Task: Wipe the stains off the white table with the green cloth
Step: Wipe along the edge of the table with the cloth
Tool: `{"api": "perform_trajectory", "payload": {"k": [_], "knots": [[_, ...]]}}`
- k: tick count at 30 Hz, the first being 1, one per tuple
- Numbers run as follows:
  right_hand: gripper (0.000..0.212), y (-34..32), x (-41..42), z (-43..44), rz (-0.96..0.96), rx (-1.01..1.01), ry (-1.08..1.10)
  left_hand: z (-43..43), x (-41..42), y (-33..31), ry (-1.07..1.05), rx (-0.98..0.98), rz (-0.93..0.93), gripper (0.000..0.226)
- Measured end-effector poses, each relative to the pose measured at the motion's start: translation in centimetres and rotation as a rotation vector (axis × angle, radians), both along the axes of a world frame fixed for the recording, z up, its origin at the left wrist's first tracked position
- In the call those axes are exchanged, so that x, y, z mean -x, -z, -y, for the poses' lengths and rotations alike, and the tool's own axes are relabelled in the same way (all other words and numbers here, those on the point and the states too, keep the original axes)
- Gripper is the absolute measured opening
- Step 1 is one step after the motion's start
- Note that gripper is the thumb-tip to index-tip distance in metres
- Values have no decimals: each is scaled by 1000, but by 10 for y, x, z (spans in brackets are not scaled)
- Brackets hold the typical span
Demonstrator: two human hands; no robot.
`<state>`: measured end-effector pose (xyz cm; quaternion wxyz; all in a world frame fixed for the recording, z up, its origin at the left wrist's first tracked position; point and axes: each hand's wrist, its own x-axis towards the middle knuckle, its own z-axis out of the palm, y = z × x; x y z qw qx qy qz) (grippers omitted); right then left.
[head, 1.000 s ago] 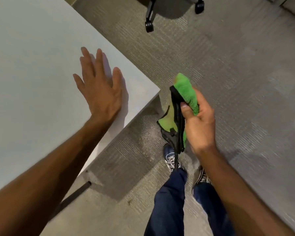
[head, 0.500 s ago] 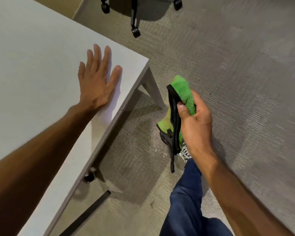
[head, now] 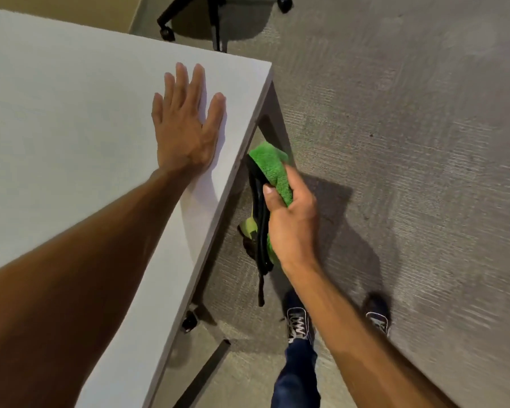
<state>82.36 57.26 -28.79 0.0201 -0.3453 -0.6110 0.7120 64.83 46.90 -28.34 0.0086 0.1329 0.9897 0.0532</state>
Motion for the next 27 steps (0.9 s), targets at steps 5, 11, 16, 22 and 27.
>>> {"api": "perform_trajectory", "payload": {"k": [5,11,16,22,27], "knots": [[42,-1,13,44,-23,-26,120,3,0,3,15,-47,-23,69],[32,-10,-26,92,-38,-77,167,2,0,2,27,-63,-39,70],[34,-4,-26,96,-34,-13,209,3,1,5,32,-41,-59,72],[38,-1,39,49,-102,-122,271,5,4,9,37,-39,-57,73],[38,7,123,-17,-114,-195,323,5,3,8,30,-40,-65,73]]}}
